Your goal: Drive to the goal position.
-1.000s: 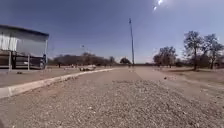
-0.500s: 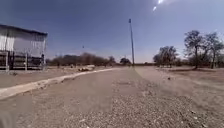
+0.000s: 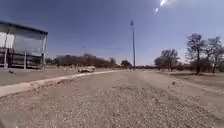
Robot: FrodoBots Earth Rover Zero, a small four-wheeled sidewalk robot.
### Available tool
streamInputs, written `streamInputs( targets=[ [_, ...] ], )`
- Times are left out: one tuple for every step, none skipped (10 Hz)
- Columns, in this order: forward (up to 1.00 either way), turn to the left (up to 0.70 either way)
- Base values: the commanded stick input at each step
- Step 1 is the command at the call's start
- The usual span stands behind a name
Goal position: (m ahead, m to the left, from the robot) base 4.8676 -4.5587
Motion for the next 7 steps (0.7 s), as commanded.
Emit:
streamInputs(
  targets=[
    [0.70,0.00],
    [0.70,0.00],
    [0.70,0.00],
    [0.70,0.00],
    [0.70,0.00],
    [0.70,0.00],
    [0.70,0.00]
  ],
)
